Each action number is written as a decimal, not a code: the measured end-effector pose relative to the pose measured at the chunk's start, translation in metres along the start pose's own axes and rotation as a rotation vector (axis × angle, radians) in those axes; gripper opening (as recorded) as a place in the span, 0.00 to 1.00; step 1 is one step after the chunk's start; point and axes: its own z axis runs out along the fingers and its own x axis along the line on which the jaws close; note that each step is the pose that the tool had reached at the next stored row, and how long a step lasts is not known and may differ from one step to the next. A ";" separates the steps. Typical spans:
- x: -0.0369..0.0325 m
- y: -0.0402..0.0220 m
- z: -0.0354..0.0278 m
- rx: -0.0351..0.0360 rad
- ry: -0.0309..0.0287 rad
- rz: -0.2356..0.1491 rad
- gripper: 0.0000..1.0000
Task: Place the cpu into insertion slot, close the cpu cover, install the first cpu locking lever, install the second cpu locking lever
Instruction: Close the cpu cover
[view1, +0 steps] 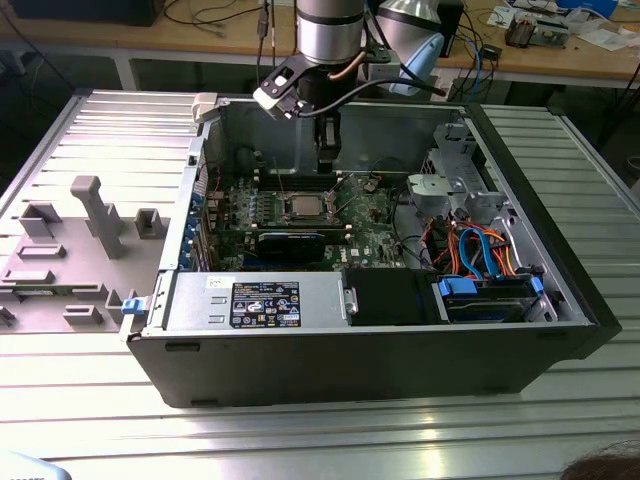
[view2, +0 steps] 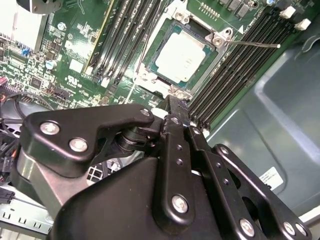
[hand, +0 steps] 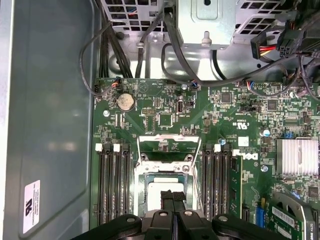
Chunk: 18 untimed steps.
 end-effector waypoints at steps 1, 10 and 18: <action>0.0000 0.0008 0.0001 0.0000 -0.0006 0.000 0.11; -0.0002 0.0080 0.0004 0.0001 -0.0036 0.000 0.11; -0.0003 0.0133 0.0007 0.0001 -0.0041 0.000 0.11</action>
